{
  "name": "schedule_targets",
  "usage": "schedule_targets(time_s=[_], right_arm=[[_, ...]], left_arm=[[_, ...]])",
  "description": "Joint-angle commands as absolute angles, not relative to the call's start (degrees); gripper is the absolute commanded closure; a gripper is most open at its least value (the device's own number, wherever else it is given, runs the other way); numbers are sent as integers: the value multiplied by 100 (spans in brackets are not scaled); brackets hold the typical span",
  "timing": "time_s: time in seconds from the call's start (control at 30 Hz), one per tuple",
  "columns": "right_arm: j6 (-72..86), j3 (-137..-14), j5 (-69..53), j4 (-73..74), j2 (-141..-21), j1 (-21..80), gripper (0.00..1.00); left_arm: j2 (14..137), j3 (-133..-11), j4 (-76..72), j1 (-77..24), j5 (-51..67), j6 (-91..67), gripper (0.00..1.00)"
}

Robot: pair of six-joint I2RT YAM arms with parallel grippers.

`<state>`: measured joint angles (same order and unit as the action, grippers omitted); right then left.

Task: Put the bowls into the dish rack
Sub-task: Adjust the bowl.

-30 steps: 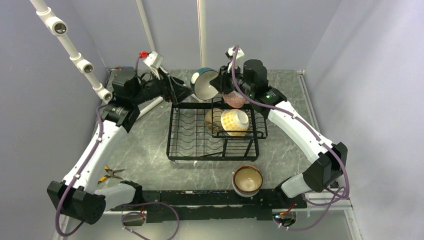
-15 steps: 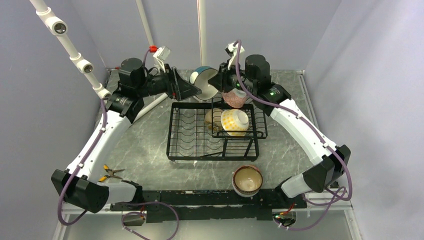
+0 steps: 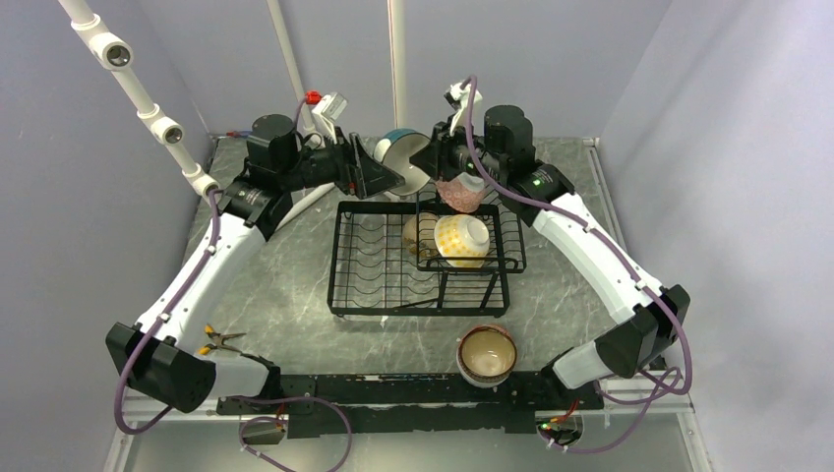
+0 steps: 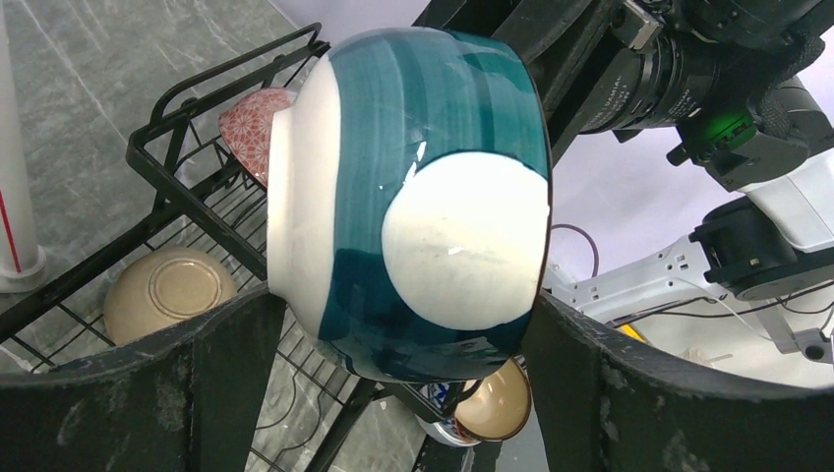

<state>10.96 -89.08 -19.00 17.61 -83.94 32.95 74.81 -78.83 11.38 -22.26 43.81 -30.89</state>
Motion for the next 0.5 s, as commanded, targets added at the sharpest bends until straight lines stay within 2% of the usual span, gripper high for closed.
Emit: schedule_targets(time_s=[0.0, 0.13, 0.3, 0.43, 0.47], right_arm=[[1210, -9312, -2426, 1468, -8322, 3349, 100], [1177, -9338, -2476, 1564, -8357, 3351, 100], [1170, -9409, -2562, 1654, -8410, 3351, 100], [1156, -9422, -2478, 1674, -8403, 3349, 100], [1150, -9441, -2456, 1686, -8402, 3349, 100]], left_arm=[[7380, -7984, 484, -2270, 4134, -3031, 8], [7382, -8192, 777, -2268, 3889, -2866, 11], [7435, -8302, 750, -2276, 4109, -2887, 23], [7460, -8373, 881, -2274, 4229, -2878, 53], [7468, -8381, 912, -2276, 4257, -2896, 54]])
